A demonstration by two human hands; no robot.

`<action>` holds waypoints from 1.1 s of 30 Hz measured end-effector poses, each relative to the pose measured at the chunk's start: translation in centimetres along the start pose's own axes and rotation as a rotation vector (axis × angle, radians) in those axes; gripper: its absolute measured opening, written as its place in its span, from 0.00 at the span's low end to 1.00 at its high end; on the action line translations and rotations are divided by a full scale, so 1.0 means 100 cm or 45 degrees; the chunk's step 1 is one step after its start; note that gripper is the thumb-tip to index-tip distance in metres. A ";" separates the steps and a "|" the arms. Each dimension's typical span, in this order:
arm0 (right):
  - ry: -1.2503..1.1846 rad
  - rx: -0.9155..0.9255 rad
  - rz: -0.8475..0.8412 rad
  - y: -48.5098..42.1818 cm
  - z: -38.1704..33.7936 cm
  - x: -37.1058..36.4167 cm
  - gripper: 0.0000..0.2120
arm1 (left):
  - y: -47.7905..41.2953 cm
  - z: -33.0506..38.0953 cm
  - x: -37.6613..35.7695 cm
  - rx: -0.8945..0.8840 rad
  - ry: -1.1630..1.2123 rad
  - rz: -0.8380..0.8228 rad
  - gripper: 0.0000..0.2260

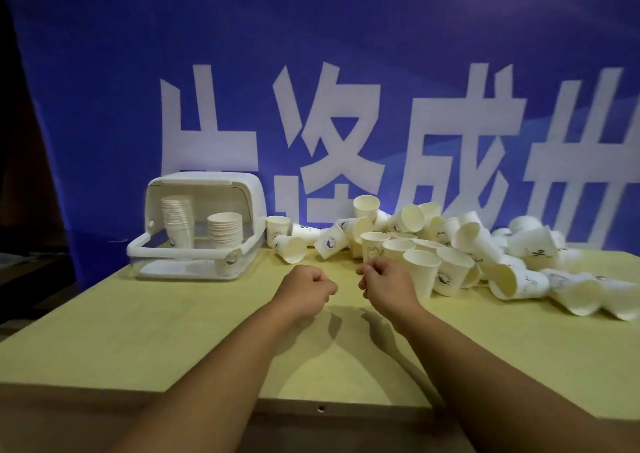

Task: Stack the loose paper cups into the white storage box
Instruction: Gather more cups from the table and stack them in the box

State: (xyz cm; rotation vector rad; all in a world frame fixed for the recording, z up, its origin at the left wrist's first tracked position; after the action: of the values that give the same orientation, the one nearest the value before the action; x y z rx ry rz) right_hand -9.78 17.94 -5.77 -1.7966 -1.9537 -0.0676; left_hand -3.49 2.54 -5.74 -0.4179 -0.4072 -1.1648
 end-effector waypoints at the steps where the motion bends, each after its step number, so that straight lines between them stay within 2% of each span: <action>1: 0.003 -0.021 0.008 0.005 0.007 0.014 0.11 | 0.003 0.007 -0.011 0.003 0.022 -0.043 0.07; 9: 0.144 -0.218 0.115 0.026 0.062 0.119 0.10 | 0.023 0.052 -0.099 -0.076 -0.015 -0.238 0.06; 13: 0.549 -0.271 0.180 0.031 0.099 0.173 0.11 | 0.036 0.070 -0.149 -0.137 -0.034 -0.355 0.03; 17: 0.910 -0.341 0.215 0.036 0.125 0.227 0.14 | 0.044 0.088 -0.194 -0.286 -0.168 -0.418 0.16; 20: 1.073 -0.434 0.251 0.032 0.142 0.262 0.14 | 0.044 0.104 -0.225 -0.398 -0.251 -0.473 0.20; 26: 0.919 -0.505 0.408 0.005 0.172 0.309 0.15 | 0.033 0.126 -0.291 -0.591 -0.416 -0.479 0.27; 30: 0.838 -0.402 0.405 -0.012 0.184 0.319 0.17 | 0.020 0.147 -0.320 -0.776 -0.718 -0.449 0.31; 33: 0.873 -0.362 0.359 -0.021 0.192 0.318 0.20 | 0.005 0.162 -0.336 -0.810 -0.846 -0.441 0.32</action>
State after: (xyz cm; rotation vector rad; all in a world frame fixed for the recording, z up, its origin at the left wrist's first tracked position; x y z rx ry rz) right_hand -18.42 53.89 -10.10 -1.8672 -1.2418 -0.7891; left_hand -15.90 37.52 -9.23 -1.3492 -0.6982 -1.4717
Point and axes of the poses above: each hand's wrist, its own y-axis away from the middle knuckle, its own x-axis out of the back of the hand, z = x × y, the point moved 1 cm from there along -y, towards the middle knuckle
